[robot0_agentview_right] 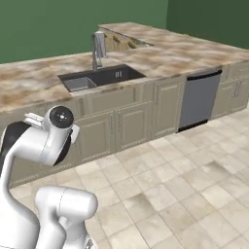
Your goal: Open the cabinet, pick the kettle from the cabinet, and place it in the sink.
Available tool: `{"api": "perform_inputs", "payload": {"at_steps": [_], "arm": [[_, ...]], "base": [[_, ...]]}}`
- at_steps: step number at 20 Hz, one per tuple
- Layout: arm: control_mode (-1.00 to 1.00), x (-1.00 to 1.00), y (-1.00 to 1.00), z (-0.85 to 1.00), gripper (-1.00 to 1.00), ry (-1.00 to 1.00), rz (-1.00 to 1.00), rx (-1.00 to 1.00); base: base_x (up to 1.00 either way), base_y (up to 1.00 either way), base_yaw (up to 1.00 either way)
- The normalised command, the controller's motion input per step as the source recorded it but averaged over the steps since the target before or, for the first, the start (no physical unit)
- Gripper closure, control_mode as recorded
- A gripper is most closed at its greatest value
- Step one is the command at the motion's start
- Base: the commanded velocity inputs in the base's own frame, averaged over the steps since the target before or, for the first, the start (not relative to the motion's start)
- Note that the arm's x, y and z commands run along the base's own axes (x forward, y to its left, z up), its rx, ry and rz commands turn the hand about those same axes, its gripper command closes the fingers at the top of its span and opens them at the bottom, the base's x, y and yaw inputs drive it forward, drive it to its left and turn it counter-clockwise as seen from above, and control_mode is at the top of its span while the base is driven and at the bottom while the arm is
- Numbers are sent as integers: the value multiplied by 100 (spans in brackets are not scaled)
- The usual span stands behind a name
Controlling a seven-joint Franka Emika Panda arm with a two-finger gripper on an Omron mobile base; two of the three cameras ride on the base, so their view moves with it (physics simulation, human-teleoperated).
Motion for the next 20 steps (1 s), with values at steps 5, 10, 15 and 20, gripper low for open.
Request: {"api": "perform_inputs", "payload": {"at_steps": [5, 10, 15, 20], "arm": [[100, 0, 0, 0, 100, 0, 0, 0], [100, 0, 0, 0, 100, 0, 0, 0], [100, 0, 0, 0, 100, 0, 0, 0], [100, 0, 0, 0, 100, 0, 0, 0]], "base": [[38, 20, 32], [58, 11, 37], [71, 5, 25], [75, 0, 19]]}}
